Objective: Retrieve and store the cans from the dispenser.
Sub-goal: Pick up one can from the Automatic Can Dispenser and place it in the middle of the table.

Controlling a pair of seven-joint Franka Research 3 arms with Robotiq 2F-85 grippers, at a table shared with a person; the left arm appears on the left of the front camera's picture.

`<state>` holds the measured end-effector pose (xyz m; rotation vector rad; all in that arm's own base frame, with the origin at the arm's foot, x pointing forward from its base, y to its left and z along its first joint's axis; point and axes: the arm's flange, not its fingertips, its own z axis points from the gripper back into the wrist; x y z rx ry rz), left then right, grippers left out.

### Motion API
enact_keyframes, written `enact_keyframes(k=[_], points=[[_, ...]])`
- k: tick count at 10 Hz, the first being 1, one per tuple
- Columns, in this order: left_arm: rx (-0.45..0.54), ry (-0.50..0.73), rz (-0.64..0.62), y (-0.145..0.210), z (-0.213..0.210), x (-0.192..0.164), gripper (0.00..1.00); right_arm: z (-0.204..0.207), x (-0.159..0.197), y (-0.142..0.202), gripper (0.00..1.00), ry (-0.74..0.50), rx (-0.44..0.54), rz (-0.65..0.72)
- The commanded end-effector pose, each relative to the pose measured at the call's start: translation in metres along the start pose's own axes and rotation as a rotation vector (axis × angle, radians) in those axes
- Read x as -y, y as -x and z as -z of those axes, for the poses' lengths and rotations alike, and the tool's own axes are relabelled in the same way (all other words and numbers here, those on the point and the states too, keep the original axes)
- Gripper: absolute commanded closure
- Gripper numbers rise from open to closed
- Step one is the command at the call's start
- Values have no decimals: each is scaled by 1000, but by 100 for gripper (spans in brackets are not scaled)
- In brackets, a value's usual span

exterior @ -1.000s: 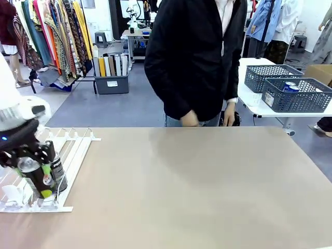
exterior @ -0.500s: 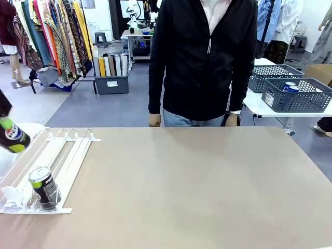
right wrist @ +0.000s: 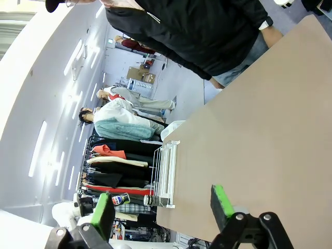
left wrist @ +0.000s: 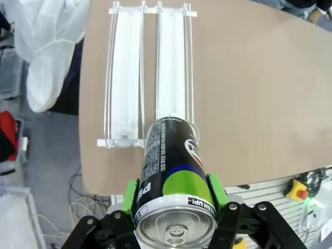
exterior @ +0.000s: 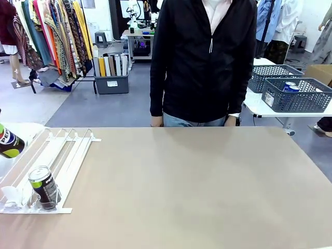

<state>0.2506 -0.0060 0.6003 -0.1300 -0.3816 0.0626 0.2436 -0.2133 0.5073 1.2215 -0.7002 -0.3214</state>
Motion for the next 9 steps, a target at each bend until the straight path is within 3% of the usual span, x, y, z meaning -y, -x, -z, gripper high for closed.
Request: enact_keyframes(k=[1,4,5,7,9], points=[[30,-16,22,0,-14,7,100,2,-1,-1,0,-25,15,-21],[8,-11,12,1,-3,6,100,2,-1,-1,0,-25,15,-21],[39,58,21,-5,0,14,100,2,-1,-1,0,-25,15,-21],[65,81,115,-52,9,90,100,2,-1,-1,0,-25,15,-21],[-11,39,344,-99,47,212,100,2,-1,-1,0,-25,15,-21]])
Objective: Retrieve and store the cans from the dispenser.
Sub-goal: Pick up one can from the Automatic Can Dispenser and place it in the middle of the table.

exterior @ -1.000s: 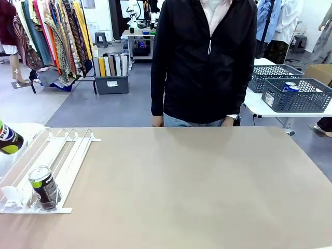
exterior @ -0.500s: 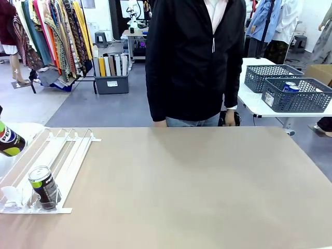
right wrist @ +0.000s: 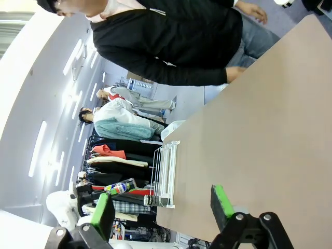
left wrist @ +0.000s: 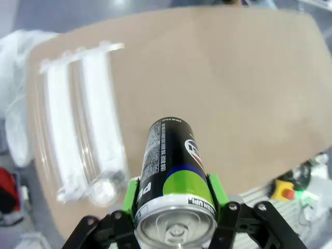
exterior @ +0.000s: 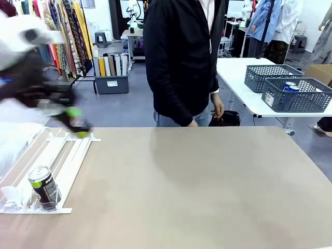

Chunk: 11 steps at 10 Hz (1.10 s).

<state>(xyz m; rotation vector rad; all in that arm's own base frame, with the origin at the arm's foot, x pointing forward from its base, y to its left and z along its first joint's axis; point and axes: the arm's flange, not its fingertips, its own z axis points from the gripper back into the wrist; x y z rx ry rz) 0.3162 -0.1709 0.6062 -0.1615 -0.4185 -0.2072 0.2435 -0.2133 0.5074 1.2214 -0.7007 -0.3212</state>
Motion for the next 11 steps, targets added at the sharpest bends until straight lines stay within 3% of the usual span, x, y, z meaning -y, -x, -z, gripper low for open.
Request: enact_keyframes(k=[1,3,6,8,11], points=[[-112,-43,213,-89,56,88,100,2,-1,-1,0,-25,15,-21],[-223,-9,316,-113,135,159,100,2,-1,-1,0,-25,15,-21],[-373,-44,419,-108,245,213,100,2,-1,-1,0,-25,15,-21],[-424,-19,447,-107,280,222,100,2,-1,-1,0,-25,15,-21],[-451,-27,428,-108,289,223,100,2,-1,-1,0,-25,15,-21]])
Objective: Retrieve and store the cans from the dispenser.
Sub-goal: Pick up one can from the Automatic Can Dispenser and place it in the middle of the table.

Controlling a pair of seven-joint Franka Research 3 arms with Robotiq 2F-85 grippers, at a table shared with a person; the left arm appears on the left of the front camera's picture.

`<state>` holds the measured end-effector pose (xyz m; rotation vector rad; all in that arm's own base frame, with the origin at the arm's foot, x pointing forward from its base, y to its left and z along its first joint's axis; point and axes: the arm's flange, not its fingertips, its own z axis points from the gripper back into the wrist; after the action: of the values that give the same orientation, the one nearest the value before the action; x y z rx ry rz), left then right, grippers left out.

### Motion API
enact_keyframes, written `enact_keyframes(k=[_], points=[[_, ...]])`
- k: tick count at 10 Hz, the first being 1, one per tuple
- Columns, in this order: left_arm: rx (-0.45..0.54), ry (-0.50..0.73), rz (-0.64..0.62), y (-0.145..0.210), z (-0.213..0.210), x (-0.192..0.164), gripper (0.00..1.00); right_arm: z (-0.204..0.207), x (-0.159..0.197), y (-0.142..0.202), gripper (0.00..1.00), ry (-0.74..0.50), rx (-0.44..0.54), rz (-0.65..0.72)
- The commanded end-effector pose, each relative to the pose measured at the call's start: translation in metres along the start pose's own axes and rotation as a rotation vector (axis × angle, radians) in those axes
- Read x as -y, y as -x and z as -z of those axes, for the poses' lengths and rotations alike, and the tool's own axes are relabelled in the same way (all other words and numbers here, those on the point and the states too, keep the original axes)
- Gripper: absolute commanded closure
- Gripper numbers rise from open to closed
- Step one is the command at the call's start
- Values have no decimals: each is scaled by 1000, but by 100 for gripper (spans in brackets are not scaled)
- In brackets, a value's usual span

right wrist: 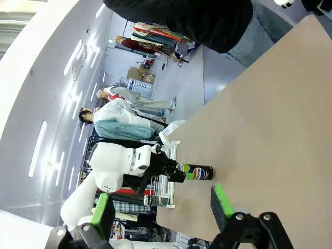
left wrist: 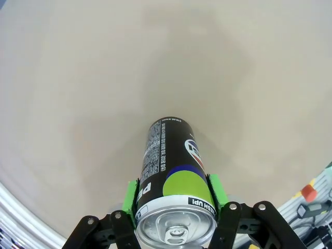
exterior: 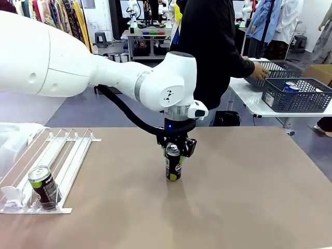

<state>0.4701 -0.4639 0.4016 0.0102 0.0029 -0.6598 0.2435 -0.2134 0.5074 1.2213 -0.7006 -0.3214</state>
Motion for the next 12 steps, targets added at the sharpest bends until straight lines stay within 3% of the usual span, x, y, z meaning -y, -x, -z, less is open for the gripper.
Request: enact_keyframes(k=[1,4,5,6,10,12], points=[[-10,3,-21,0,-13,-4,100,2,-1,-1,0,-25,15,-21],[-15,0,-11,-2,-10,-3,100,2,-1,-1,0,-25,15,-21],[-14,-2,-18,0,-10,-3,61,2,-1,-1,0,-25,15,-21],[-13,-8,-19,-1,-10,-2,4,2,-1,-1,0,-25,15,-21],[2,17,-57,6,-22,-11,0,2,-1,-1,0,-25,15,-21],[72,69,-103,38,-64,-28,0,2,-1,-1,0,-25,15,-21]])
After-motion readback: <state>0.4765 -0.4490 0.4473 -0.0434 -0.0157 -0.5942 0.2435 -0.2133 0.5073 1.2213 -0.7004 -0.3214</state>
